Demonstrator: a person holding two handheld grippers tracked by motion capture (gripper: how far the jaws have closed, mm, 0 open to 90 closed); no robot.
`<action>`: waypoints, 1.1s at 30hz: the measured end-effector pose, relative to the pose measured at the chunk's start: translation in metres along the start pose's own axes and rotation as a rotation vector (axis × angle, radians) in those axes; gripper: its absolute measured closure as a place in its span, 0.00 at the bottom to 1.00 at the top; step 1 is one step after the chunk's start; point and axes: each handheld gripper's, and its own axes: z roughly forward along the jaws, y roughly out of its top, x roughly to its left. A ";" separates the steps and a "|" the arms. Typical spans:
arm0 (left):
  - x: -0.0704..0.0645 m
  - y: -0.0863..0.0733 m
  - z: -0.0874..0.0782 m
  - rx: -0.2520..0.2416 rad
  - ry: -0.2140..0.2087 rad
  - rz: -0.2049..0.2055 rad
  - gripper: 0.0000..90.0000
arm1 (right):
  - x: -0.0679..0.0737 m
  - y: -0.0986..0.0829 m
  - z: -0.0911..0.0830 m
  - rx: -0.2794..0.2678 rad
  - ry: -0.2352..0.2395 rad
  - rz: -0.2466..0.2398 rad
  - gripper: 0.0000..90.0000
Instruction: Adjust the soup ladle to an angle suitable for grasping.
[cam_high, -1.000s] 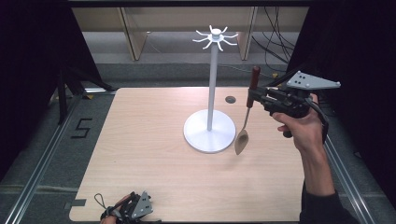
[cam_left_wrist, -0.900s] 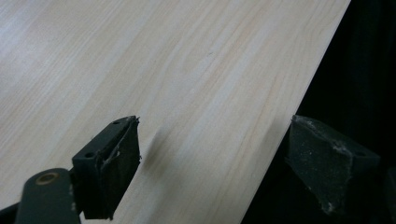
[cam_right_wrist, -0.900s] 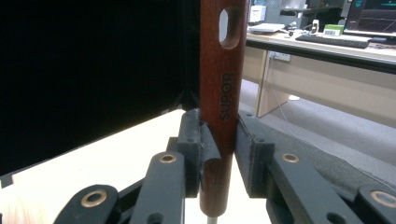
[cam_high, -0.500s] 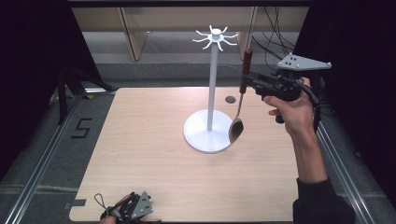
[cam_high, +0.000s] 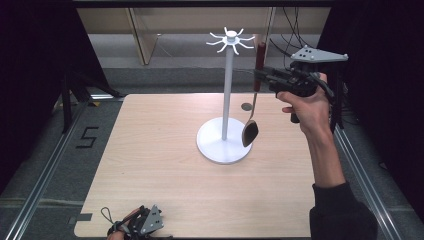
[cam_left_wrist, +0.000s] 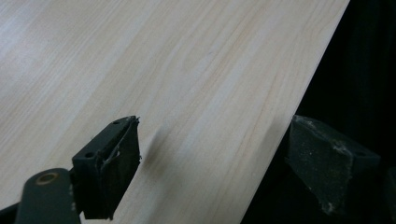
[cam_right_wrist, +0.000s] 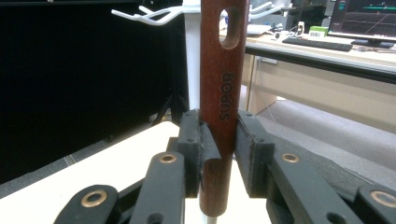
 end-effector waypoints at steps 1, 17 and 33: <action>0.000 0.000 0.000 0.000 0.008 0.000 0.18 | 0.001 0.001 0.001 0.003 0.004 0.000 0.82; -0.001 0.000 0.000 -0.007 0.010 -0.010 0.18 | -0.003 0.007 0.015 0.023 0.004 0.013 0.82; -0.001 0.000 0.000 -0.009 0.014 -0.008 0.18 | -0.001 0.010 0.028 0.060 0.015 0.037 0.82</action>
